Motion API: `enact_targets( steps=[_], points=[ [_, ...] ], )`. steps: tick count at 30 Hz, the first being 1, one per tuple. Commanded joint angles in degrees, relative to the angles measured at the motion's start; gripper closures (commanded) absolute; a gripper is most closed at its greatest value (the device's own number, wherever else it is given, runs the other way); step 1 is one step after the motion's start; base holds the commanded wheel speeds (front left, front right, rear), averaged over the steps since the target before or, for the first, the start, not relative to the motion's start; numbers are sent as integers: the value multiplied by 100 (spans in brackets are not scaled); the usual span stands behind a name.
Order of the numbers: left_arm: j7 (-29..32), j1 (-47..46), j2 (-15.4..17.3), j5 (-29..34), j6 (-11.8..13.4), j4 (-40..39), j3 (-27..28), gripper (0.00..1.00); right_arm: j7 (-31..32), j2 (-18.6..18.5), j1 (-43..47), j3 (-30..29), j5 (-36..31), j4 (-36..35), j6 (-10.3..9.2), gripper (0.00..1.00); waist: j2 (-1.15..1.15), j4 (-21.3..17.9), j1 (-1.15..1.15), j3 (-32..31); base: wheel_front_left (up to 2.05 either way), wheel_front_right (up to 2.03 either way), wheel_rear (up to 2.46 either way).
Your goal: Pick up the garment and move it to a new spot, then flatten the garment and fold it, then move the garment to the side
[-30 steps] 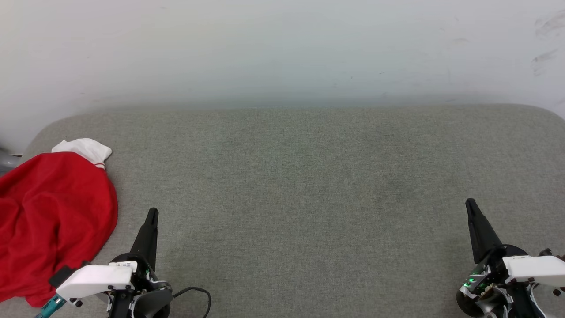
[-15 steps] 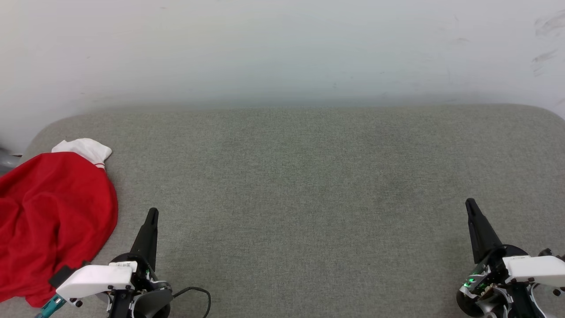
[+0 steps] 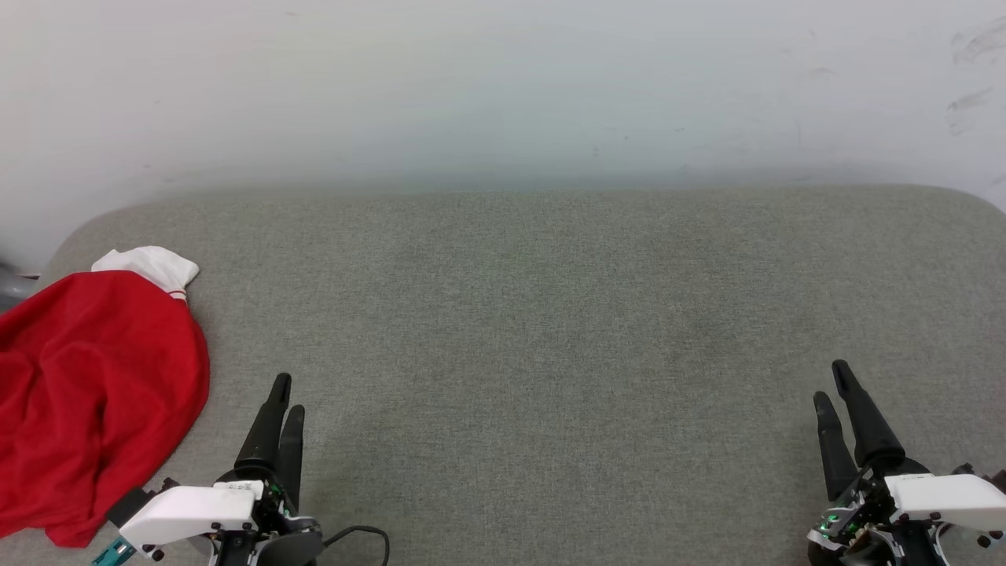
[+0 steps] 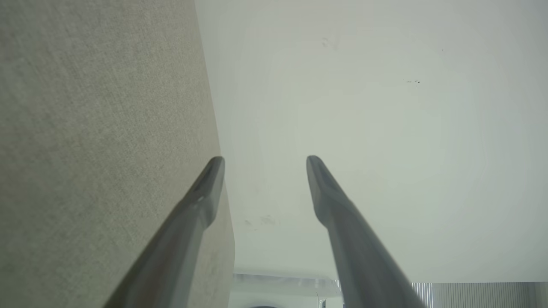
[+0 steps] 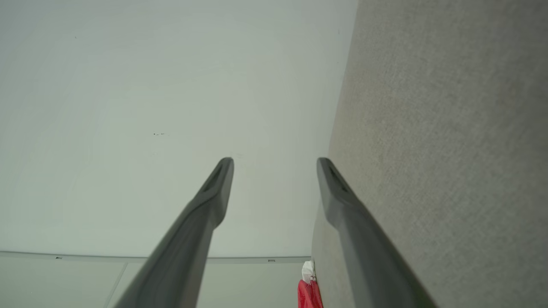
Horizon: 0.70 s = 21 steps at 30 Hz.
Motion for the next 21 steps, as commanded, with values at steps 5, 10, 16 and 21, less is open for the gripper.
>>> enact_targets(
  steps=[5,10,16,21],
  points=[
    [-194,-124,9,39,-2,-293,-304,0,-204,-9,-33,142,-130,-311,0,0,0,2,0,-1,0,0,0],
    [-310,-127,10,85,-2,-395,-461,0,-314,-9,2,205,-247,-427,0,0,0,5,0,-4,0,0,0],
    [-475,-126,10,194,-2,-578,-637,0,-466,-13,58,277,-498,-602,0,0,0,7,0,-9,0,0,0],
    [-595,-99,11,362,-2,-722,-745,0,-585,-11,96,323,-801,-750,0,0,0,9,0,-16,0,0,0]
  ],
)
